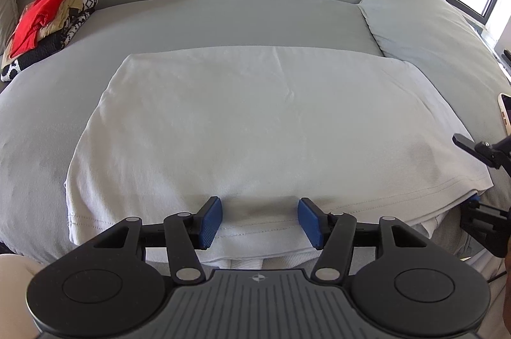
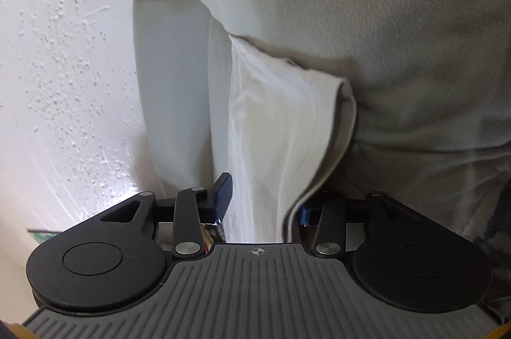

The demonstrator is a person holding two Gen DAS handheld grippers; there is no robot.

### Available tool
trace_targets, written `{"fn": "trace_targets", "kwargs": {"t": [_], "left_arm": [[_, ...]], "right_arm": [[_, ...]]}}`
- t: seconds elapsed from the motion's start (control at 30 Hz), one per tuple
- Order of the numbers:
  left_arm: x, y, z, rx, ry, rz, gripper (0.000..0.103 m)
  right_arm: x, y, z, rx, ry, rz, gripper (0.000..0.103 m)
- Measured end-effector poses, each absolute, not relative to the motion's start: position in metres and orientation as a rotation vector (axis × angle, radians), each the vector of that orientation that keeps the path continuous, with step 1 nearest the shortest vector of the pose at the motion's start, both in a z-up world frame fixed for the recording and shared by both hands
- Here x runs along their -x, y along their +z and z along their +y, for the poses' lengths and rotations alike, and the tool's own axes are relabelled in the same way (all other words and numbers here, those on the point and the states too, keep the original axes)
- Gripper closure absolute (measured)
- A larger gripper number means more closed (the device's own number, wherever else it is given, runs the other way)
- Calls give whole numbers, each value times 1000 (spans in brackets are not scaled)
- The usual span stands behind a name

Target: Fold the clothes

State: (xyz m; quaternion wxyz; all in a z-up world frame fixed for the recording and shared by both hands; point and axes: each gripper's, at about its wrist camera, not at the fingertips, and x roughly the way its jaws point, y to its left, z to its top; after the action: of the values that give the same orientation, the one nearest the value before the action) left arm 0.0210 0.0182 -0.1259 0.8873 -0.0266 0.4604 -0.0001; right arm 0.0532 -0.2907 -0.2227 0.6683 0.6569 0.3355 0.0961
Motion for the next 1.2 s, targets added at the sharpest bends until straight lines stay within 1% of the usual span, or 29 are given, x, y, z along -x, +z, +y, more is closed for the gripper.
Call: {"fn": "trace_targets", "kwargs": {"t": [0.13, 0.2, 0.33, 0.37, 0.4, 0.43, 0.47, 0.73, 0.83, 0.93, 0.97, 1.1, 1.2], "left_arm": [[-21, -126, 19, 52, -4, 957, 46], [-22, -126, 19, 52, -7, 956, 46], [-22, -126, 21, 56, -15, 955, 46], [-22, -126, 21, 57, -17, 955, 46], [-22, -126, 21, 58, -17, 954, 46], [-22, -126, 21, 57, -18, 954, 46], [-22, -126, 21, 56, -19, 954, 46], [-25, -122, 16, 18, -25, 973, 46], [-13, -102, 21, 40, -33, 941, 53], [2, -81, 31, 74, -31, 901, 46], [9, -73, 40, 90, -17, 883, 46], [35, -51, 95, 201, 79, 822, 45], [50, -41, 141, 296, 180, 785, 46]], "right_arm": [[-57, -222, -298, -1455, 187, 726, 59], [-63, -219, -298, -1408, 163, 713, 68], [-70, -224, -302, -1398, 126, 710, 79], [-71, -225, -303, -1386, 120, 714, 85], [-71, -226, -303, -1376, 110, 720, 96], [-71, -227, -303, -1363, 102, 725, 100], [-71, -227, -302, -1346, 97, 727, 102], [-95, -173, -272, -943, -37, 831, 102], [-109, -153, -253, -726, -62, 878, 101], [-120, -136, -229, -490, -82, 904, 99], [-122, -130, -222, -437, -97, 905, 100], [-109, -102, -195, -281, -114, 822, 100], [-96, -74, -148, -105, -53, 717, 100]]}}
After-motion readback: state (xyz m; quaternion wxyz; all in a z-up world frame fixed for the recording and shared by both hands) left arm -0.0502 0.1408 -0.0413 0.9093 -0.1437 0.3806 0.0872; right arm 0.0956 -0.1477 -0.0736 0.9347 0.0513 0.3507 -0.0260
